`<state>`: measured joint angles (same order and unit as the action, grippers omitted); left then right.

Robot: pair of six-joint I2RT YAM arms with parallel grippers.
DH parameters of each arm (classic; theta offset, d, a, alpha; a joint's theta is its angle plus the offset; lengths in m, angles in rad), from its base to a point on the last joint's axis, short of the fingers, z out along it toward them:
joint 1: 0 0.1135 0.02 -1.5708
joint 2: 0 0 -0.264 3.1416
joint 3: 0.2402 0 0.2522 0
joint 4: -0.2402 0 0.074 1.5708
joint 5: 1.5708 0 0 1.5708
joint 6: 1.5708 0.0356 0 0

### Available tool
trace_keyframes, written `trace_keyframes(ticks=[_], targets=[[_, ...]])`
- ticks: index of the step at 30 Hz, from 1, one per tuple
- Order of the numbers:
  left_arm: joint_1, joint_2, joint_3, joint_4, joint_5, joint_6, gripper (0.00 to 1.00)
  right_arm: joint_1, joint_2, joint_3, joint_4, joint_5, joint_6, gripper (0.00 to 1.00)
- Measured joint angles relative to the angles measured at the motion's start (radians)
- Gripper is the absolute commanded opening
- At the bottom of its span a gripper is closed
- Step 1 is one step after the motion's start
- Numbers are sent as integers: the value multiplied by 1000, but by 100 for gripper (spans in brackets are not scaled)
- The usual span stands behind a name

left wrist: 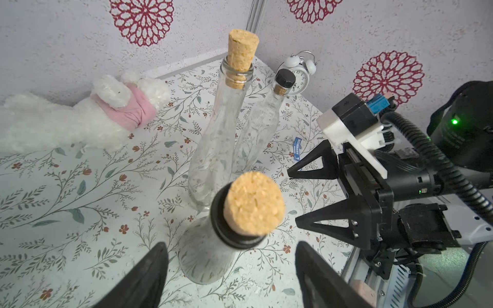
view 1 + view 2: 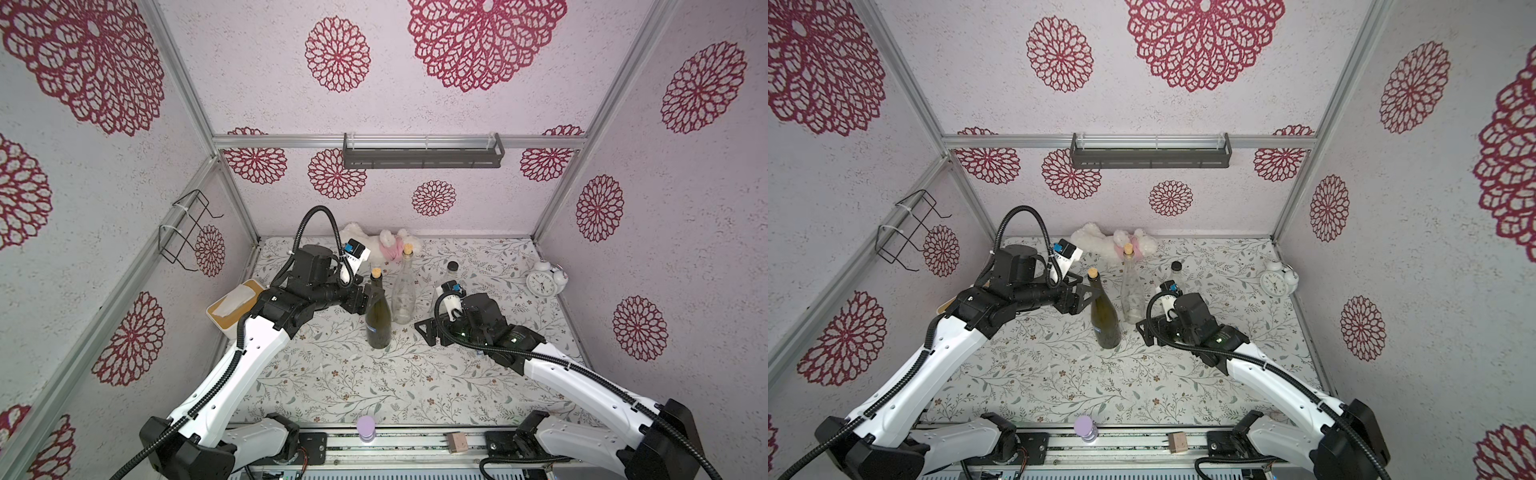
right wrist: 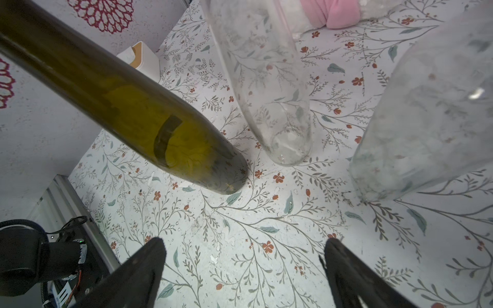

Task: Remove the label from the bottle
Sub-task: Adjust the bottle at the center of the board.

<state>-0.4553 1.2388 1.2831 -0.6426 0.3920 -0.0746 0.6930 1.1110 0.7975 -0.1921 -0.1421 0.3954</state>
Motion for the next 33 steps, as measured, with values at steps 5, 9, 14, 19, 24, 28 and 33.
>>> trace_keyframes(ticks=[5, 9, 14, 19, 24, 28, 33], targets=[[0, 40, 2, 8, 23, 13, 61, -32, 0, -5, 1, -17, -1, 95], [1, 53, 7, 21, 40, 20, 51, -40, 0, -5, 3, -25, -2, 95], [2, 74, 18, 34, 50, 23, 40, -43, 0, -5, 13, -31, -2, 95], [6, 87, 23, 58, 18, 52, 25, -45, 0, -5, 16, -31, -2, 94], [2, 89, 26, 45, 36, 29, 19, -45, 0, -5, 15, -31, -3, 94], [-1, 88, 36, 32, -4, -1, 17, -45, 0, -5, 14, -30, -13, 94], [-59, 84, 68, -7, -210, -58, 17, -45, 5, 3, 2, -30, -39, 94]])
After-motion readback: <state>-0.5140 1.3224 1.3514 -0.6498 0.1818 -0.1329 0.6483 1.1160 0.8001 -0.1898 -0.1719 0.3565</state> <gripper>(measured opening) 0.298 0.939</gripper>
